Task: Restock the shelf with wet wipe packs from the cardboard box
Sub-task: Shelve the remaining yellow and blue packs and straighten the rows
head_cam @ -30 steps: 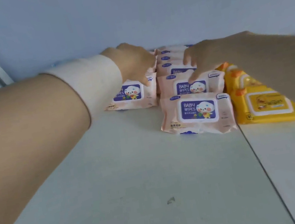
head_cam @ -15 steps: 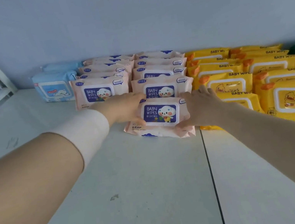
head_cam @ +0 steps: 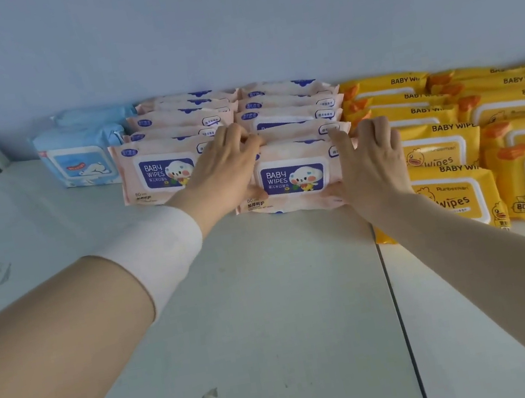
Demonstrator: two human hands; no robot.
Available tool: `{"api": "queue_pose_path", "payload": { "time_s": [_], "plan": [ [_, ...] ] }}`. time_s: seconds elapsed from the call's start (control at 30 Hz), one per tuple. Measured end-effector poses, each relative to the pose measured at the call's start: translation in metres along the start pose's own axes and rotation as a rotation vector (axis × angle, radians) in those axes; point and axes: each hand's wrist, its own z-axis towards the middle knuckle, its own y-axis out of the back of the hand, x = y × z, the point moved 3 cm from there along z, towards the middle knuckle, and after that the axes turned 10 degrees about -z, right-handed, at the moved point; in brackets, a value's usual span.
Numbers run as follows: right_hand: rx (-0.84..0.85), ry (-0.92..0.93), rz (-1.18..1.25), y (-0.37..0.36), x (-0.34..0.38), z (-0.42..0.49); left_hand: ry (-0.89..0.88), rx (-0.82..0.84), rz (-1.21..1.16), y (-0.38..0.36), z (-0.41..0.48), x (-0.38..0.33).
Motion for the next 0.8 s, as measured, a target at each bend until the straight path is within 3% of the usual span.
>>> {"api": "queue_pose_path", "payload": {
  "time_s": [0.23,0.47,0.8],
  "plan": [
    [0.038,-0.095,0.122,-0.005,0.005,0.005,0.024,-0.007,0.027,0.001,0.013,-0.004],
    [0.036,-0.238,0.230,-0.016,0.005,-0.007,0.007,0.143,-0.003,0.004,0.020,0.000],
    [0.022,-0.303,0.203,-0.026,0.013,0.018,-0.025,0.027,-0.005,-0.006,0.037,0.005]
  ]
}}
